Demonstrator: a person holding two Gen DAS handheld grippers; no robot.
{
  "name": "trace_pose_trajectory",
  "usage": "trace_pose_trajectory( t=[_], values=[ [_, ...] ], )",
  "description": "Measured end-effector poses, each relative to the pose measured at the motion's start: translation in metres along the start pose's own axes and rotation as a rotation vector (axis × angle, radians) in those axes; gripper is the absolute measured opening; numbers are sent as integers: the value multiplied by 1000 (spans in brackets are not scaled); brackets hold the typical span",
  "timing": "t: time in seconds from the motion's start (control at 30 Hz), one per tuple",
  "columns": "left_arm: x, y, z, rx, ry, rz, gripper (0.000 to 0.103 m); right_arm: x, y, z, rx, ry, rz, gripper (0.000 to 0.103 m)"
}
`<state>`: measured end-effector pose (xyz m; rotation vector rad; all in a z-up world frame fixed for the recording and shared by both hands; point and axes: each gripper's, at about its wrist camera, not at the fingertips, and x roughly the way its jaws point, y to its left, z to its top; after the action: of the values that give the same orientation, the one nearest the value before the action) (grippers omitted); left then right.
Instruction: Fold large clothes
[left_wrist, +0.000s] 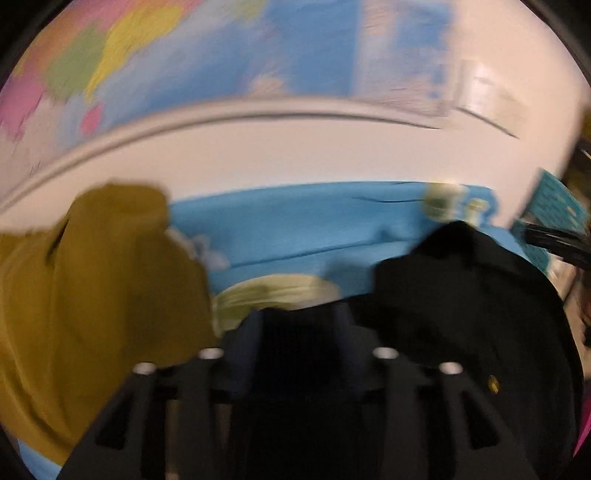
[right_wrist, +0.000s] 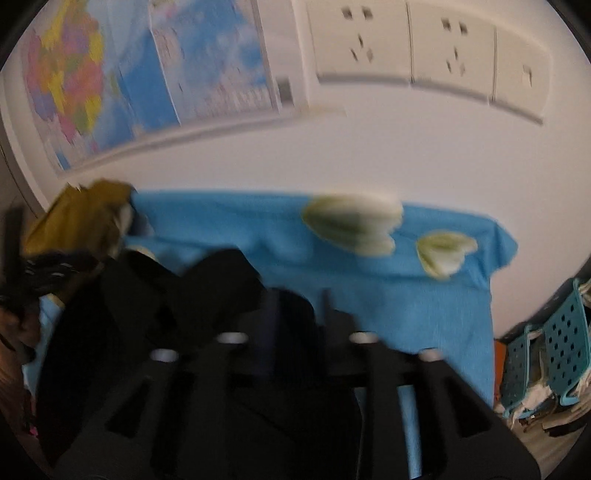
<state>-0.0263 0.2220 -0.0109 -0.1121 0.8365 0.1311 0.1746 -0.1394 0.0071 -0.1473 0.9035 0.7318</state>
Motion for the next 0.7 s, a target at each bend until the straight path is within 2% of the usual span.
trace_pose_trajectory(
  t=[0.03, 0.1, 0.13, 0.17, 0.2, 0.23, 0.27, 0.3, 0.37, 0.4, 0.43, 0.5, 0.57, 0.7],
  values=[
    [-8, -5, -3, 28, -6, -33, 56, 4, -8, -5, 14, 6, -1, 63],
    [-11, -16, -4, 74, -12, -65, 64, 13, -28, -11, 65, 27, -22, 62],
    [-10, -19, -4, 88, -19, -56, 68, 17, -36, -12, 100, 43, 5, 63],
    [-4, -22, -3, 97, -14, -50, 72, 24, -46, -15, 157, 71, 66, 63],
    [3, -23, -2, 91, -1, -68, 72, 31, -54, -17, 203, 93, 113, 63],
    [10, -23, -2, 77, 15, -109, 72, 34, -57, -19, 220, 101, 132, 62],
    [22, -22, 1, 51, 48, -176, 73, 40, -57, -22, 227, 121, 182, 62],
    [26, -24, 3, 38, 70, -206, 74, 46, -55, -26, 230, 148, 254, 60],
    [45, -27, 6, 17, 128, -256, 76, 51, -44, -31, 191, 173, 321, 51],
    [53, -32, 8, 22, 138, -255, 76, 48, -34, -31, 137, 168, 298, 27],
    [58, -37, 9, 32, 150, -254, 76, 44, -28, -30, 109, 162, 292, 10],
    [71, -42, 13, 26, 175, -254, 55, 29, -17, -24, 54, 130, 262, 8],
    [72, -44, 23, 31, 137, -216, 30, -7, -8, -7, -19, 22, 177, 7],
    [53, -41, 58, 16, 4, -219, 26, -70, 8, 21, -142, -166, 45, 5]
  ],
)
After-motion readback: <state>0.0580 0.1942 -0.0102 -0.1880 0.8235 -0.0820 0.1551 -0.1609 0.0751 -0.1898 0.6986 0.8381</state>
